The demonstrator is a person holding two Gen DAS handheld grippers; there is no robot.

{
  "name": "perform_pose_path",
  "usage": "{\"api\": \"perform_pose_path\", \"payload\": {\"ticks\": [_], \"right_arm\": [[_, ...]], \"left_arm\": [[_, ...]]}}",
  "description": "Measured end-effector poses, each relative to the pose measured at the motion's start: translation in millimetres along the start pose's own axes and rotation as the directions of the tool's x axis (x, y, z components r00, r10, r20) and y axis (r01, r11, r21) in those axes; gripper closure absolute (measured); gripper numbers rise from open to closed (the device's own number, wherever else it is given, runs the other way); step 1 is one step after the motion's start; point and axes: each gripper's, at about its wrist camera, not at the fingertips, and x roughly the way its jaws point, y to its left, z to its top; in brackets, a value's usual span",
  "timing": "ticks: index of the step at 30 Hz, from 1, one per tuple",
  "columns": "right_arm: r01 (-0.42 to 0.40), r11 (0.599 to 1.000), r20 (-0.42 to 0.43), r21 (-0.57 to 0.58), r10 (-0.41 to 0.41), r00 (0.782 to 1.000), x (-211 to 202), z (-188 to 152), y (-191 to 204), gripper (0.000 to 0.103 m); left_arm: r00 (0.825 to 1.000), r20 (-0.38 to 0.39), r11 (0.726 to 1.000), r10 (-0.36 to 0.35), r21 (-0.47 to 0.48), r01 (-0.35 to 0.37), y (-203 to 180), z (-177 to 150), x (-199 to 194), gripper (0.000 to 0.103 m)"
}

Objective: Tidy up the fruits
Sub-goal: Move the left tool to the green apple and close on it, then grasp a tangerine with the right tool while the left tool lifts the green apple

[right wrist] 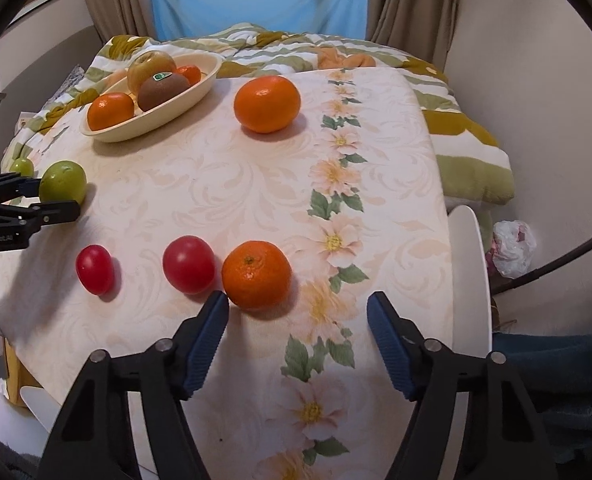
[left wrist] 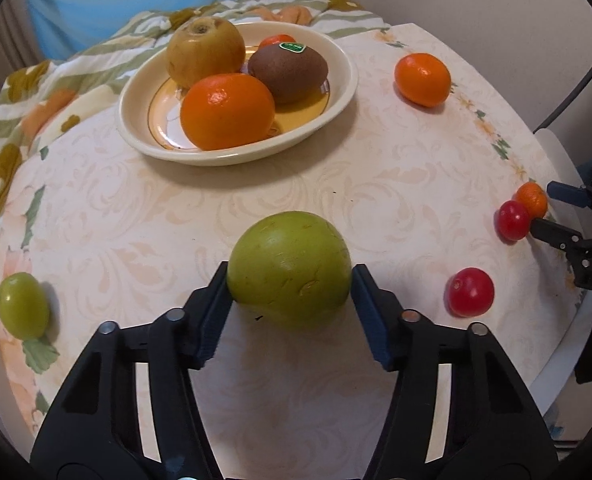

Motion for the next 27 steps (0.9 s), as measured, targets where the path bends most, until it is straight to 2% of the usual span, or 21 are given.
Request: {"api": "perform_pose_path", "payload": {"ticks": [8,16,19,21,27], "right_arm": [[-0.025,0.999,-0.007,-0.025,0.025,1.0,5,4,7,0.046],[-0.044,0.999,-0.008,-0.023,0.044,0.999,7,8,9,0.051],[-0.051,0.998,-0.013,-0.032,0.051,0.999,8,9,11,0.059],[-0.058,0.997,-0.016,-0.041,0.057,0.998,9,9,14,0.069],[-0.065,0.996,-0.005,-0.057,0.064,0.998,6,12,19,0.07]], "left_arm": [[1.0,-0.004,1.0,-0.004,-0.003,0.004,0,-2,-1,0.04],[1.0,-0.003,0.999,-0.009,-0.037,0.009,6,-11,-6,0.04],[1.0,-0.002,0.999,-0.008,-0.046,0.008,8,-15,-8,0.04],[1.0,-0.003,0.999,-0.004,-0.053,0.004,8,-17,-9,0.04],[1.0,0.004,0.997,0.001,-0.077,-0.001,10,-22,-17,0.04]]}}
